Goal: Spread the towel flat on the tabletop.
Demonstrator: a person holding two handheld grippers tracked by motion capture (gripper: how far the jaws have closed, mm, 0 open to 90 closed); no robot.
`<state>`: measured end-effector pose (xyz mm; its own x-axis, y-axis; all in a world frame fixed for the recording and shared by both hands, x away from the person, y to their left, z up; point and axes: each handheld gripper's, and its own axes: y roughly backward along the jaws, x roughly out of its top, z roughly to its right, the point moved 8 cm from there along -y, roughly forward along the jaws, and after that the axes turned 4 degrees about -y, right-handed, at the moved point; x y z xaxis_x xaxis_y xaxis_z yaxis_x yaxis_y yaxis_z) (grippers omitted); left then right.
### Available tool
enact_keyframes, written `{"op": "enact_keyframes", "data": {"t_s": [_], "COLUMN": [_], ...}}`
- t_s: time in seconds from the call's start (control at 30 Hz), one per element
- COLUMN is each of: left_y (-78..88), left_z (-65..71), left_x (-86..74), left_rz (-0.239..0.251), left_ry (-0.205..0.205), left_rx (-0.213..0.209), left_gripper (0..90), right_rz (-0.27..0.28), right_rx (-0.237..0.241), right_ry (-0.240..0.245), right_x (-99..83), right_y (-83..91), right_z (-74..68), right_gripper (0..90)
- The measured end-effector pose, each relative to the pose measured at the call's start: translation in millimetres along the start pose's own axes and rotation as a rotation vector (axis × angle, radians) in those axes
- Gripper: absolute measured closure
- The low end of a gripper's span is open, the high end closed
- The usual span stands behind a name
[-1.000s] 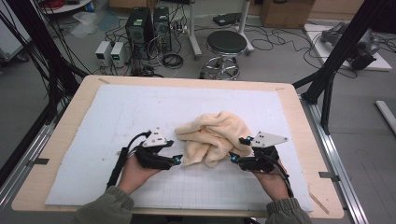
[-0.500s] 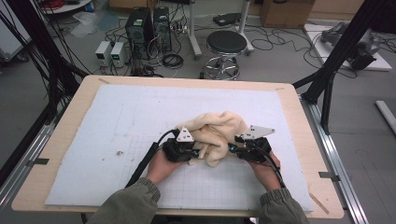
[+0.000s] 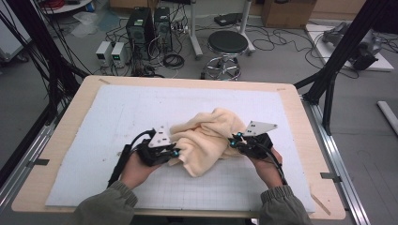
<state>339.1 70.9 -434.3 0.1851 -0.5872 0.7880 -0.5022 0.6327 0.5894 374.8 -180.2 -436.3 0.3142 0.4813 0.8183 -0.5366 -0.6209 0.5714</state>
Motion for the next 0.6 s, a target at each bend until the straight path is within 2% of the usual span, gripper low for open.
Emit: {"op": "enact_keyframes", "data": {"t_s": [0.07,0.23,0.37,0.43,0.47,0.53,0.6], "left_y": [18.8,62.6,92.2,97.1,95.9,87.7,79.6], "left_z": [-1.3,1.2,12.7,18.7,21.1,26.2,31.1], "left_x": [-4.9,-21.2,-40.0,-51.7,-57.7,-69.6,-76.6], "left_rz": [0.004,0.029,0.034,0.026,0.018,-0.002,-0.004], "left_ry": [-0.014,0.0,0.014,0.03,0.041,0.051,0.06], "left_rx": [0.019,0.052,0.047,0.038,0.031,0.002,-0.039], "left_gripper": [78.8,78.8,78.8,78.7,78.7,78.4,72.5], "right_rz": [0.002,0.007,-0.012,-0.052,-0.085,-0.098,-0.113], "right_rx": [0.014,0.059,0.102,0.131,0.151,0.159,0.16], "right_ry": [0.026,0.089,0.107,0.104,0.103,0.103,0.102], "right_x": [9.5,34.0,42.1,38.4,33.5,31.2,28.6], "right_y": [0.2,-4.4,-16.2,-29.6,-43.2,-48.9,-55.9], "right_z": [-6.5,-25.3,-36.4,-41.9,-45.6,-47.2,-48.6], "right_gripper": [81.0,81.5,81.6,81.5,81.0,80.4,76.7]}}
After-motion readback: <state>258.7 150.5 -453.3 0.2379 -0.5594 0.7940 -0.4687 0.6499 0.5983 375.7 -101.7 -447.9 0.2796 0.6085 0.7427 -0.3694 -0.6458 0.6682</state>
